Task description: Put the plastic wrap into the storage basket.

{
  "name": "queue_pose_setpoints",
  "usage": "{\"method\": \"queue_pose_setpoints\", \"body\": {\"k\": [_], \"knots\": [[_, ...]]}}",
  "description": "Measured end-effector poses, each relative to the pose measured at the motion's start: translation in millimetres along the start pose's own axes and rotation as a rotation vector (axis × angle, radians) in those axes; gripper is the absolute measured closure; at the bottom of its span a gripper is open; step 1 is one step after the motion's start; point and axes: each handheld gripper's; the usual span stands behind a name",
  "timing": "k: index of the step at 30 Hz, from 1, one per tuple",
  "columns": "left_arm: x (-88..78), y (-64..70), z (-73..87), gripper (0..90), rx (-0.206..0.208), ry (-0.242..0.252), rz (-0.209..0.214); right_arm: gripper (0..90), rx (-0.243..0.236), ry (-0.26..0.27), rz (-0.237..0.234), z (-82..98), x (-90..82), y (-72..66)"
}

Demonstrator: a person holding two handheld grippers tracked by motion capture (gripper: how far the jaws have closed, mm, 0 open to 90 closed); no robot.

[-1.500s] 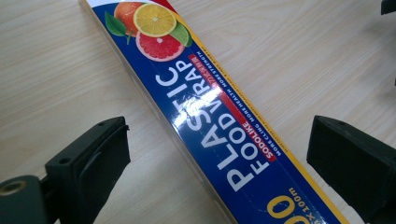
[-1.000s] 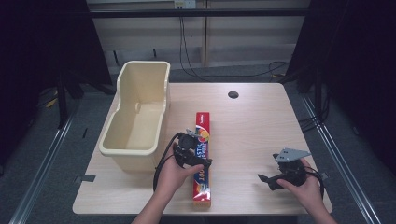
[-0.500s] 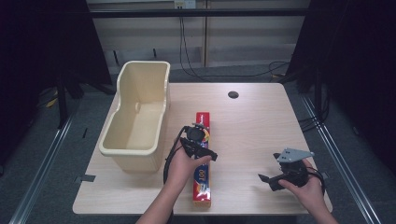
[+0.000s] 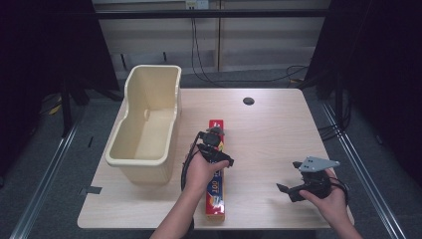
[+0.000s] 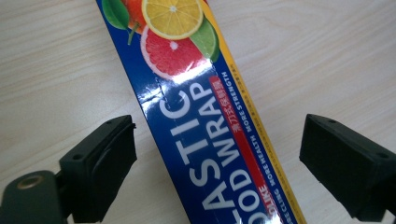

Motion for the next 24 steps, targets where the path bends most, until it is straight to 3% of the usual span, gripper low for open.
{"method": "queue_pose_setpoints", "body": {"k": [11, 14, 20, 22, 24], "knots": [[14.1, -4.2, -0.5, 18.3, 0.002, -0.038, -0.016, 3.8, 0.009, 0.002, -0.007, 0.1, -0.8, 0.2], [16.9, -6.9, 1.0, 21.3, -0.003, -0.037, 0.019, 3.8, 0.009, 0.003, -0.016, -0.1, -0.4, 0.4], [17.9, -6.8, -1.3, 24.2, -0.080, -0.079, 0.036, 4.1, 0.014, 0.005, -0.012, -0.2, -1.4, -0.6], [18.8, -6.5, -2.0, 24.4, -0.078, -0.081, 0.028, 4.1, 0.014, 0.006, -0.009, -0.2, -1.9, -0.6], [20.0, -5.6, -2.0, 24.6, -0.103, -0.083, 0.025, 4.2, 0.014, 0.007, -0.007, -0.2, -2.1, -0.6]]}}
Point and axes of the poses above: each handheld gripper's, and its own axes: x roughly forward along the jaws, z roughly out of its underside, y roughly to its right, and after that the axes turned 6 degrees about -y, right-handed
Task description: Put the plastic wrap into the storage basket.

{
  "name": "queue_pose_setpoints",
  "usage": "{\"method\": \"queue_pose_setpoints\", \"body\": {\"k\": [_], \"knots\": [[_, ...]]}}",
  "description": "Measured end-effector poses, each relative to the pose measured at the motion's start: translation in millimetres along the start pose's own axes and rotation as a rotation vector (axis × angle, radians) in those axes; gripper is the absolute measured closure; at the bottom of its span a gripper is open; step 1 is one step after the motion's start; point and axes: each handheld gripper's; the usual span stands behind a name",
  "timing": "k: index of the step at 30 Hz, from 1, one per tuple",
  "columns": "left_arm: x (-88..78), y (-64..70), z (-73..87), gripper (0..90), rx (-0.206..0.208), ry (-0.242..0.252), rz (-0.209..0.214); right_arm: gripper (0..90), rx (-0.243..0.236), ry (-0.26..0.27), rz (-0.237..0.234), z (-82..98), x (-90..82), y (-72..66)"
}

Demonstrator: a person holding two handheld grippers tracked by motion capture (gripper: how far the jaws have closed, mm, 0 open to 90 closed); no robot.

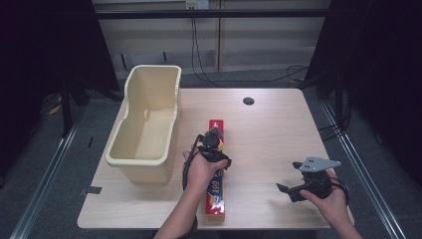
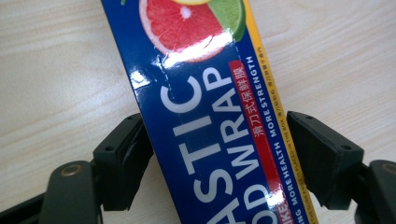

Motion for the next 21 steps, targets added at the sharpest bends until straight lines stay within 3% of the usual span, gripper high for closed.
{"method": "queue_pose_setpoints", "body": {"k": [4, 6, 14, 19, 21], "knots": [[2.9, -0.5, -1.2, 25.9, -0.056, -0.032, 0.020, 4.3, -0.002, 0.001, -0.002, 0.0, -0.1, 0.0], [3.3, -0.3, -1.7, 26.3, -0.062, -0.035, 0.020, 4.4, -0.002, 0.004, -0.005, 0.0, -0.2, 0.2], [1.5, 1.2, -4.1, 30.9, -0.053, -0.071, -0.003, 4.6, -0.003, 0.005, -0.003, -0.1, -0.1, 0.4], [-2.2, 6.5, -6.1, 35.9, -0.018, -0.108, -0.038, 4.8, -0.001, 0.011, -0.001, -0.3, -0.7, 0.4], [-2.6, 6.9, -7.1, 37.7, -0.025, -0.118, -0.020, 4.8, -0.002, 0.010, -0.001, -0.2, -0.6, 0.3]]}}
Point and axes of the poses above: each handheld gripper's, and its own axes: x roughly forward along the jaws, z roughly out of its underside, y roughly to its right, and after that the axes turned 6 degrees about -y, right-handed
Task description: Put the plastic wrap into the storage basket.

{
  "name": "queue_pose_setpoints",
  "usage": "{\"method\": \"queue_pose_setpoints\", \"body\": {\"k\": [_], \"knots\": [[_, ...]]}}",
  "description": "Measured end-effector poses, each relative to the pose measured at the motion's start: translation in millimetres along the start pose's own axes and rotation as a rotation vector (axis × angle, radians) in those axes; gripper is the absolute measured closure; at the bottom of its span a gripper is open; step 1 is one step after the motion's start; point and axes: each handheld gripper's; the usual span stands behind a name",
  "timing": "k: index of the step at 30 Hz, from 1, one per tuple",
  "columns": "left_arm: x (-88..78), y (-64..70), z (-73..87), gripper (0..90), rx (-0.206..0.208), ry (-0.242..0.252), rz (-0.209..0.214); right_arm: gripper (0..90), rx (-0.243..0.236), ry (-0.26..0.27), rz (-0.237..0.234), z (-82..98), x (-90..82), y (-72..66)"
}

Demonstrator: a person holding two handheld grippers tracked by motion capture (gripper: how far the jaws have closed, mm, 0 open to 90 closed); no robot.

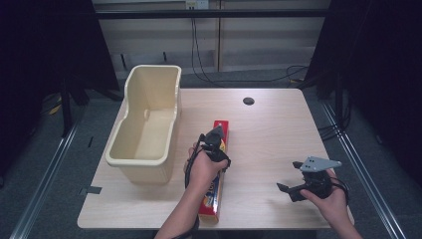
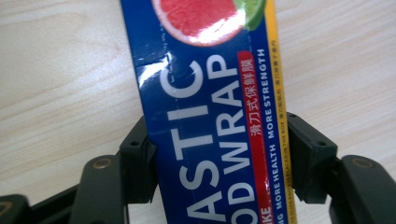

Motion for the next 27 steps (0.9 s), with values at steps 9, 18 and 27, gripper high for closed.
{"method": "queue_pose_setpoints", "body": {"k": [9, 18, 27], "knots": [[-5.7, 1.1, -6.3, 40.5, 0.025, -0.078, -0.004, 4.1, 0.003, 0.003, 0.000, 0.4, -0.6, 0.6], [-23.3, 2.6, -8.8, 40.7, 0.020, -0.098, 0.006, 3.0, -0.014, 0.013, -0.012, 0.9, -1.4, 0.5], [-46.1, 5.6, -12.6, 40.9, 0.035, -0.112, -0.003, 2.8, -0.009, 0.014, -0.008, 1.2, -1.8, 1.0]]}}
Point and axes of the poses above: each handheld gripper's, and its own axes: x roughly forward along the jaws, z roughly out of its underside, y roughly to its right, and after that the axes turned 6 degrees about -y, right-handed
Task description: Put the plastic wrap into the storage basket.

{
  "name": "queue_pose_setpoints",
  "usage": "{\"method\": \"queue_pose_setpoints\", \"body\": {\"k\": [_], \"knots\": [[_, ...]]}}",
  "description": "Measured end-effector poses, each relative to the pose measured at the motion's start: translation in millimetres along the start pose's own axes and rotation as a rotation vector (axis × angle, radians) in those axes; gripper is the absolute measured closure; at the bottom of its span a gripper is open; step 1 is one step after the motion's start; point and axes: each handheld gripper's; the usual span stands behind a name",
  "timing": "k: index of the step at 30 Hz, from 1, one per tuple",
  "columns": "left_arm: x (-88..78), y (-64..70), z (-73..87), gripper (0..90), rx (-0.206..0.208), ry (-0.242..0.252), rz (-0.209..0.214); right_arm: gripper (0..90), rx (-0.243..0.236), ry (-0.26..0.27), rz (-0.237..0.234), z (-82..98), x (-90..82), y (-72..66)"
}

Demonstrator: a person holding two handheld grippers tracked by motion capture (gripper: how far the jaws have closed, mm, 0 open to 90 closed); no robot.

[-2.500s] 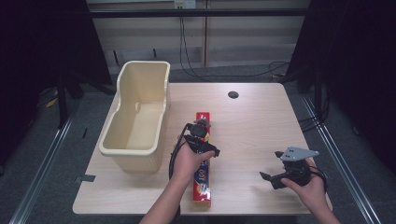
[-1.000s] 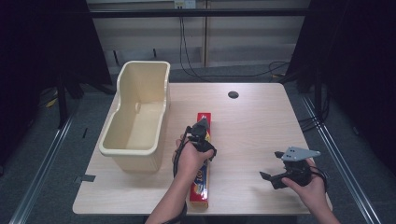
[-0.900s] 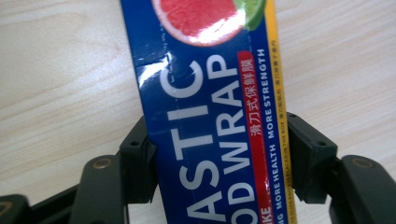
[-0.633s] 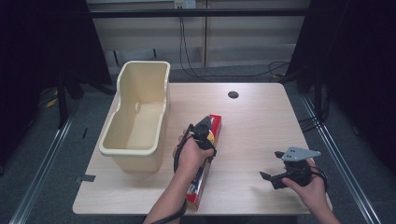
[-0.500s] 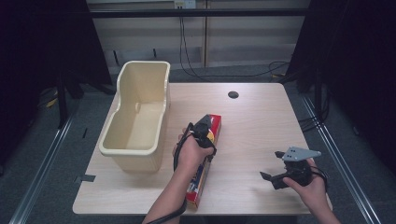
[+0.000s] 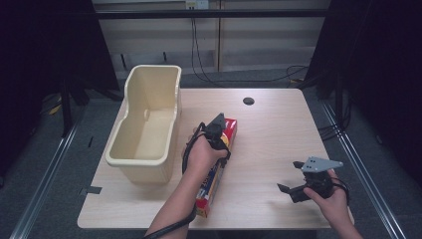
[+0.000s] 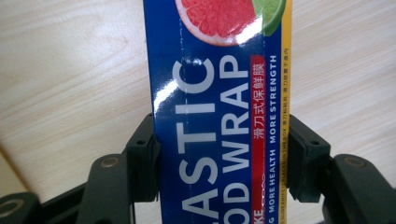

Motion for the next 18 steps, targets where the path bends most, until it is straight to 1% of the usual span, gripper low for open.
{"method": "queue_pose_setpoints", "body": {"k": [1, 3, 4, 5, 7, 8, 10, 11, 12, 13, 14, 15, 17, 18], "knots": [[-3.4, 0.6, 0.0, 40.9, -0.005, 0.000, 0.005, 2.8, 0.000, 0.000, -0.001, 0.0, 0.3, 0.1], [-10.6, -0.1, -0.7, 40.8, 0.014, -0.008, 0.014, 2.8, -0.002, -0.002, -0.005, 0.0, 0.5, 0.0], [-12.7, 1.9, -0.7, 40.8, -0.004, 0.003, 0.017, 2.8, -0.001, -0.001, -0.003, -0.1, 0.8, -0.3], [-15.9, 2.6, -0.8, 40.9, -0.004, 0.004, 0.013, 2.8, -0.004, 0.000, -0.003, -0.1, 1.0, -0.3], [-22.0, 2.3, -1.4, 40.9, 0.006, -0.003, 0.012, 2.8, 0.005, 0.001, 0.007, -0.2, 0.4, -0.6], [-25.3, 2.3, -1.6, 40.9, 0.005, -0.010, 0.011, 2.8, 0.007, 0.002, 0.003, -0.2, 0.3, -0.4], [-30.9, 2.3, -1.9, 40.9, 0.002, -0.008, 0.023, 2.8, 0.001, 0.005, 0.000, -0.2, 0.2, 0.2], [-33.1, 2.1, -2.0, 40.9, 0.011, -0.013, 0.023, 2.8, 0.002, 0.005, 0.002, -0.2, 0.1, 0.1], [-34.8, 3.8, -1.7, 40.9, -0.008, -0.009, 0.021, 2.8, -0.001, 0.005, -0.003, -0.2, 0.0, 0.2], [-37.4, 3.4, -2.3, 40.9, 0.007, -0.008, 0.021, 2.8, 0.001, 0.005, -0.002, -0.2, 0.0, 0.1], [-40.1, 2.7, -2.5, 40.9, 0.014, -0.015, 0.022, 2.8, 0.002, 0.005, -0.001, -0.2, 0.3, -0.1], [-42.1, 3.6, -2.6, 40.8, 0.004, -0.006, 0.022, 2.8, 0.001, 0.004, -0.002, -0.3, 0.5, -0.3], [-46.8, 2.9, -3.0, 40.9, 0.010, -0.008, 0.027, 2.8, -0.001, 0.003, -0.002, -0.4, 0.8, -0.2], [-48.9, 3.7, -3.0, 40.9, -0.002, -0.008, 0.036, 2.8, -0.002, 0.004, -0.006, -0.3, 0.9, -0.1]]}}
Point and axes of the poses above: each handheld gripper's, and its own axes: x roughly forward along the jaws, z roughly out of its underside, y roughly to its right, and after that the axes turned 6 degrees about -y, right-handed
